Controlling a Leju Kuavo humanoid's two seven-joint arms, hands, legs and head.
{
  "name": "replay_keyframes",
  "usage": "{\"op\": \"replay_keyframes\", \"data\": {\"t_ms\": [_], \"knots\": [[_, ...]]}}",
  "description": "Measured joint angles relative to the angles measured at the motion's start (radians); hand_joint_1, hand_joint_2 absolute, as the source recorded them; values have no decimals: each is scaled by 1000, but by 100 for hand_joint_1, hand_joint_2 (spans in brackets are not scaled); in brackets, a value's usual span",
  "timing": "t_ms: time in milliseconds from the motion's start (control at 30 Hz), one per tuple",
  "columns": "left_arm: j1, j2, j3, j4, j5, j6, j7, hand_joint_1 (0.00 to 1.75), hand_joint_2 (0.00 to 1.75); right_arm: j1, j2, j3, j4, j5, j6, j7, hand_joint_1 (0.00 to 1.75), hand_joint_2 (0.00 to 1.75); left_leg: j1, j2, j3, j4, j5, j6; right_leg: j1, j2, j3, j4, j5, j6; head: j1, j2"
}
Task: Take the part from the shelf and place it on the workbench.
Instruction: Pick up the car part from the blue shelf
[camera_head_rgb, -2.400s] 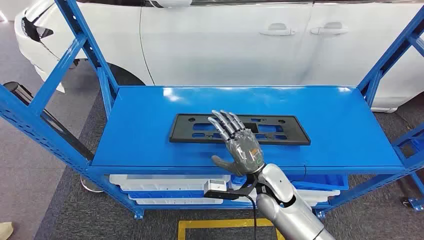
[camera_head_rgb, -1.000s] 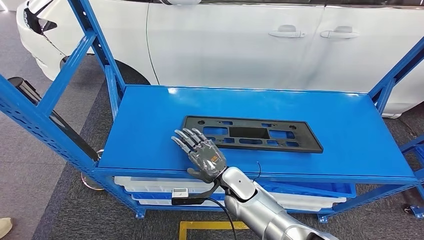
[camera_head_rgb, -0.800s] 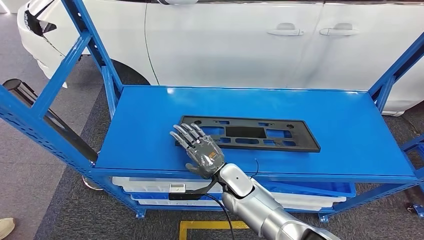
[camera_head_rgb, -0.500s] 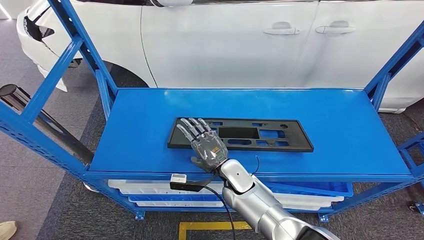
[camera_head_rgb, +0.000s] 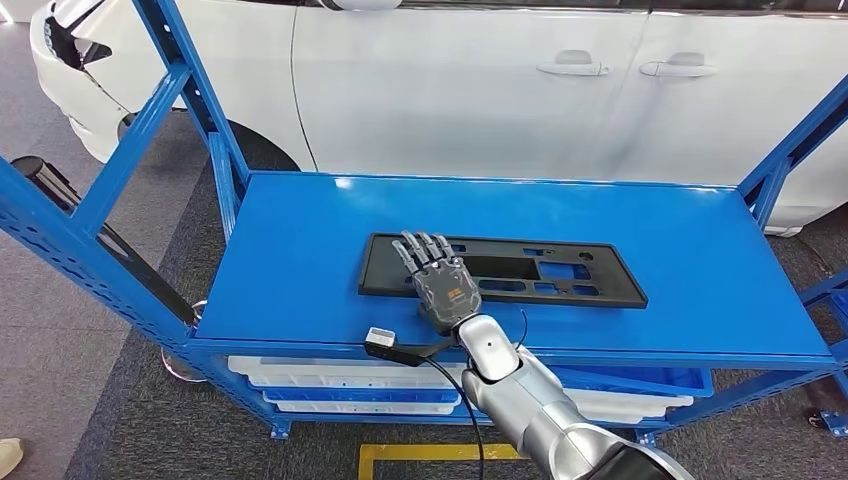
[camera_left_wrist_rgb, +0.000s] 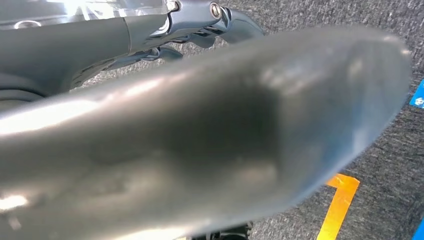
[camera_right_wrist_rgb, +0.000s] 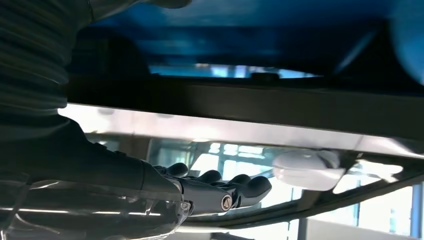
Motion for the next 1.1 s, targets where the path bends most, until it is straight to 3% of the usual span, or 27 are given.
{"op": "replay_keyframes", "data": {"t_ms": [33, 100, 167, 233, 300, 367, 433, 467, 500, 533, 600, 667, 767, 833, 867, 967, 1000, 1033, 1100], "knots": [[0, 0, -1, 0, 0, 0, 0, 0, 0, -4, -5, -1, 6, 18, 0, 27, 0, 175, 0, -1, 1, 0, 0, 0, 0, 0, 8, -21, 23, -2, 0, 0], [0, 0, -2, 0, 0, -3, 0, 0, 0, -19, -17, 0, 16, 42, 0, 84, 0, 175, -1, -1, 5, 0, -1, -1, 4, 0, 72, -155, 91, -15, 0, 0], [-1, 0, -3, 0, 0, -5, 0, 0, 0, -34, -27, 4, 25, 48, 1, 123, 0, 175, -5, -2, 6, 0, -2, -7, 10, -1, 125, -267, 129, -27, 0, 0], [0, 0, -3, 0, 0, -7, 0, 0, 0, -41, -35, 6, 33, 49, 1, 135, 0, 175, -5, -2, 6, -2, -2, -19, 14, -1, 133, -291, 132, -34, 0, 0], [0, 1, -3, 0, 0, -8, 0, 0, 0, -44, -39, 8, 38, 50, 0, 143, 0, 175, -5, -1, 6, 1, -6, -30, 9, -1, 139, -304, 140, -43, 0, 0], [-1, 2, -4, 0, 0, -8, -1, 0, 0, -48, -41, 13, 44, 51, 0, 167, 6, 175, -5, 0, -19, 60, -45, -38, 3, -2, 146, -318, 149, -51, -2, 0], [0, 2, -5, 0, 0, -9, -1, 0, 0, -50, -48, 20, 53, 51, 1, 198, 93, 175, -3, 0, -78, 189, -111, -44, 4, -3, 146, -320, 150, -54, -4, 0], [1, 3, -5, 0, 0, -10, -1, 0, 0, -51, -52, 23, 59, 51, 1, 209, 137, 175, -3, 0, -105, 247, -132, -47, 5, -3, 145, -319, 150, -55, -4, 0], [3, 4, -6, 0, 0, -11, -1, 0, 0, -53, -57, 24, 66, 51, 1, 214, 175, 175, -2, 0, -117, 274, -134, -49, 6, -3, 145, -317, 149, -54, -4, 0], [4, 4, -7, 0, 0, -12, -1, 0, 0, -56, -61, 25, 74, 51, 1, 215, 175, 175, -1, 0, -108, 258, -115, -51, 5, -3, 145, -315, 149, -53, -4, 0], [4, 6, -8, 0, 0, -15, -2, 0, 0, -65, -67, 25, 93, 51, 3, 207, 175, 175, 2, 1, -45, 132, -51, -51, 5, -2, 144, -306, 144, -49, -4, 0], [1, 7, -9, 0, 0, -18, -5, 0, 0, -74, -71, 24, 109, 50, 6, 193, 175, 175, 1, 0, 7, 25, -17, -41, 8, -1, 139, -294, 139, -40, -3, 0], [1, 8, -9, 0, 0, -25, -10, 0, 0, -80, -74, 21, 126, 45, 11, 171, 175, 175, -1, -2, 12, 8, -13, -20, 11, 2, 132, -290, 140, -26, 0, 0], [1, 9, -9, 0, 0, -29, -15, 0, 0, -84, -75, 16, 132, 42, 12, 162, 175, 175, 1, -1, 11, 3, -7, -8, 9, 2, 122, -268, 124, -15, 2, 0], [1, 9, -9, 0, 0, -32, -19, 0, 0, -86, -75, 13, 134, 40, 13, 158, 175, 175, 3, 0, 10, 1, -4, -4, 7, 2, 107, -234, 102, -10, 4, 0], [1, 10, -9, 0, 0, -39, -37, 0, 0, -88, -75, 5, 141, 40, 15, 141, 175, 175, 2, 1, 3, 0, -2, 2, 1, 1, 14, -38, 9, 2, 8, 0], [2, 10, -9, 0, 0, -40, -41, 0, 0, -87, -75, 2, 143, 40, 16, 137, 175, 175, 2, 1, 2, 1, -1, 2, 0, 1, -7, 5, -1, 3, 8, 0], [2, 10, -9, 0, 0, -41, -44, 0, 0, -87, -75, 1, 146, 40, 17, 134, 175, 175, 1, 0, 2, 1, -1, 2, 0, 1, -6, 4, 10, 3, 9, 0], [2, 10, -9, 0, 0, -42, -46, 0, 0, -92, -75, -2, 148, 39, 18, 131, 175, 175, 1, -1, 6, 1, -2, 1, 1, 1, 57, -118, 80, -6, 9, 0]]}}
